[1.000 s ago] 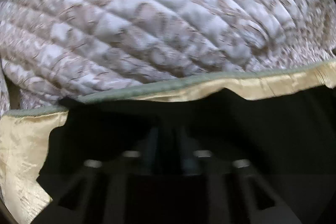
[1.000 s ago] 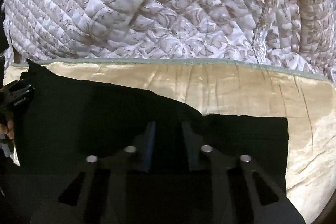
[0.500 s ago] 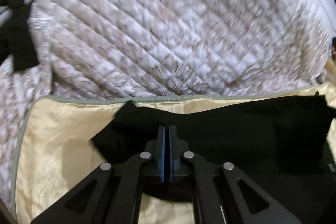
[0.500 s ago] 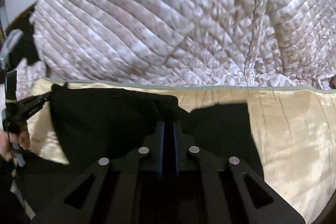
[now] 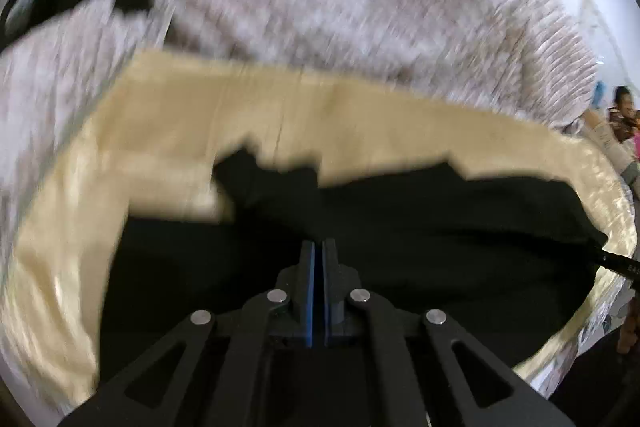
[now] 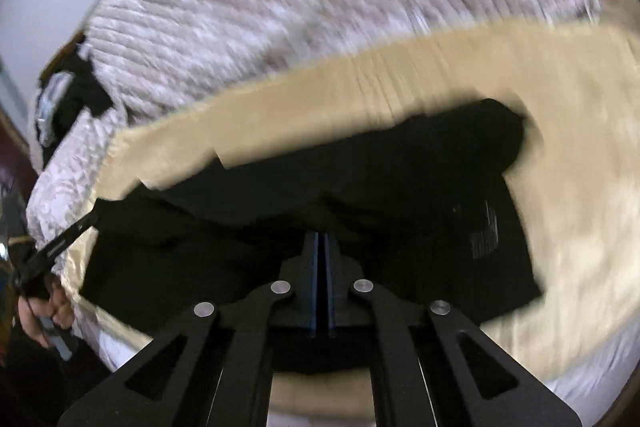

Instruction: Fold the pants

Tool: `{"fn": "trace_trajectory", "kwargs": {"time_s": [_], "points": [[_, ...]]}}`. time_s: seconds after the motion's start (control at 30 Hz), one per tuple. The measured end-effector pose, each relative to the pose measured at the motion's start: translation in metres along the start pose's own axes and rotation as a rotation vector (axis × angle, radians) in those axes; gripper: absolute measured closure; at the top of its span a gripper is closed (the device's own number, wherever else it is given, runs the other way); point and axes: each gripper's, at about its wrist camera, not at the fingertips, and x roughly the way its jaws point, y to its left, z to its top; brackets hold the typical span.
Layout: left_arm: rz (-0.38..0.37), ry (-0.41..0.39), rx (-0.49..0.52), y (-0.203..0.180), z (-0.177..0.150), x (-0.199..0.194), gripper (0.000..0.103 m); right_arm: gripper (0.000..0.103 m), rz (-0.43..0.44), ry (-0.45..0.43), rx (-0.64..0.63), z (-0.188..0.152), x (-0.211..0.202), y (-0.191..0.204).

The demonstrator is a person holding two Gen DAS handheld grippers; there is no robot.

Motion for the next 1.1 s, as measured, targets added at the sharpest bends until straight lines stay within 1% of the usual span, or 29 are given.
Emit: {"fn": "trace_trajectory", "kwargs": {"time_s": [0.07,0.1,0.13,0.17,0.2,0.23,0.27,0.3,0.33,0.37,0.43,0.47,0.5,0.63,0.77,0.9,1.0,1.03,1.07,1.1], "points": [[0.013,0.055,-0.017,0.005,-0.012,0.004,0.098,0.101,-0.024,0.048,0.072,-0.015,0.006,-0.016],[0.012,0.064,-0.04,0.009,-0.018,0.001,0.098,0.101,-0.022,0.072,0.109,-0.019,0.008,-0.023],[0.008,0.063,-0.06,0.012,-0.021,-0.002,0.098,0.1,-0.01,0.075,0.13,-0.021,0.007,-0.027],[0.009,0.052,-0.074,0.014,-0.023,-0.008,0.098,0.097,0.001,0.069,0.153,-0.023,0.004,-0.031],[0.016,0.039,-0.082,0.016,-0.022,-0.012,0.098,0.086,0.002,0.054,0.162,-0.024,-0.001,-0.033],[0.02,0.025,-0.085,0.016,-0.02,-0.017,0.097,0.072,0.004,0.037,0.167,-0.024,-0.004,-0.034],[0.022,0.009,-0.086,0.016,-0.016,-0.021,0.092,0.063,0.01,0.021,0.178,-0.024,-0.007,-0.036],[0.022,-0.003,-0.082,0.014,-0.01,-0.023,0.088,0.049,0.023,0.008,0.198,-0.025,-0.01,-0.038],[0.022,-0.015,-0.076,0.012,-0.006,-0.023,0.075,0.044,0.044,-0.007,0.227,-0.023,-0.012,-0.041],[0.026,-0.026,-0.072,0.009,-0.002,-0.023,0.064,0.044,0.06,-0.014,0.249,-0.023,-0.012,-0.044],[0.029,-0.046,-0.057,0.002,0.013,-0.02,0.059,0.044,0.083,-0.028,0.277,-0.024,-0.014,-0.046],[0.025,-0.052,-0.039,-0.002,0.021,-0.015,0.054,0.044,0.088,-0.036,0.291,-0.025,-0.014,-0.047],[0.027,-0.05,-0.025,-0.005,0.028,-0.008,0.052,0.044,0.094,-0.045,0.311,-0.026,-0.015,-0.049],[0.065,-0.008,0.015,-0.011,0.048,0.028,0.052,0.044,0.128,-0.082,0.399,-0.028,-0.021,-0.061],[0.077,0.036,0.014,-0.006,0.056,0.056,0.052,0.043,0.098,-0.104,0.454,-0.023,-0.02,-0.075],[0.067,0.063,-0.002,0.002,0.053,0.068,0.052,0.043,0.093,-0.117,0.52,-0.017,-0.01,-0.089],[0.08,0.06,0.012,0.002,0.051,0.071,0.052,0.044,0.071,-0.124,0.504,-0.013,-0.004,-0.089],[0.083,0.055,0.023,0.0,0.051,0.071,0.054,0.046,0.06,-0.124,0.495,-0.013,-0.003,-0.089],[0.086,0.049,0.039,-0.003,0.051,0.071,0.06,0.05,0.045,-0.12,0.483,-0.013,-0.001,-0.088],[0.087,0.047,0.059,-0.006,0.051,0.071,0.064,0.061,0.028,-0.112,0.475,-0.014,0.001,-0.087]]}}
